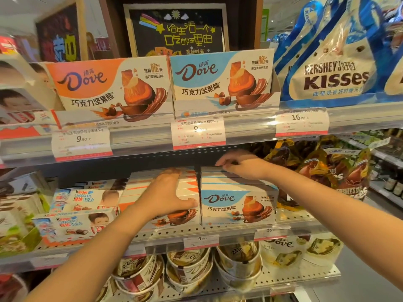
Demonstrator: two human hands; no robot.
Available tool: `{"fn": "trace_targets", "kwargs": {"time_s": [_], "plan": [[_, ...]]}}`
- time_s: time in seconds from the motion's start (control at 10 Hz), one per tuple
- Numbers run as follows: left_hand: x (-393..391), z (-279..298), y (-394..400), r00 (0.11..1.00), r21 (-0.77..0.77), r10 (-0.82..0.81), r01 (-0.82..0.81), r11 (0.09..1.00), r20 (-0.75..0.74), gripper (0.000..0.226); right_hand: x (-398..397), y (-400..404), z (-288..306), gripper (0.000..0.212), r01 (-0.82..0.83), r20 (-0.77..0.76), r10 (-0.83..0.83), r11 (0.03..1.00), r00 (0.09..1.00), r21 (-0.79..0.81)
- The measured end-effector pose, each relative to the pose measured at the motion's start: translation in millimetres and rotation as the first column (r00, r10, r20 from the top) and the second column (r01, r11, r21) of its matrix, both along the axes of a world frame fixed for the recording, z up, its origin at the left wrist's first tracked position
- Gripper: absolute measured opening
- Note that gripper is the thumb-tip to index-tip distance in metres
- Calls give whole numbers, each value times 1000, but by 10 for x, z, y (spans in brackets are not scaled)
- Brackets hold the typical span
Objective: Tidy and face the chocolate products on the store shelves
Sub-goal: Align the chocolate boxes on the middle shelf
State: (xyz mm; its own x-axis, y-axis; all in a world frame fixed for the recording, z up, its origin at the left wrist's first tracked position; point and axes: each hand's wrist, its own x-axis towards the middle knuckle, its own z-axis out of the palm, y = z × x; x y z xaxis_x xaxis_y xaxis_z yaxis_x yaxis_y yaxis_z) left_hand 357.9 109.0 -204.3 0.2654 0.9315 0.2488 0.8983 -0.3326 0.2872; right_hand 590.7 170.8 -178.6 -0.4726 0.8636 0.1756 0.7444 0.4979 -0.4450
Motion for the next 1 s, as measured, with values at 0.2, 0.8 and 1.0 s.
{"fn": "trace_targets", "kwargs": {"time_s": [0.2,0.8,1.0], "plan": [[-387,-175,10,929,57,100,-85,995,-356,100,-624,167,39,28,-155,71,158,987,985,-48],[-431,-148,-45,963,5,33,-33,999,-266,95,-1092,172,107,28,-88,292,79,996,953,17],[-440,-156,-37,965,51,39,-27,998,-259,88,-738,87,13,34,-127,-183,139,989,973,73]]}}
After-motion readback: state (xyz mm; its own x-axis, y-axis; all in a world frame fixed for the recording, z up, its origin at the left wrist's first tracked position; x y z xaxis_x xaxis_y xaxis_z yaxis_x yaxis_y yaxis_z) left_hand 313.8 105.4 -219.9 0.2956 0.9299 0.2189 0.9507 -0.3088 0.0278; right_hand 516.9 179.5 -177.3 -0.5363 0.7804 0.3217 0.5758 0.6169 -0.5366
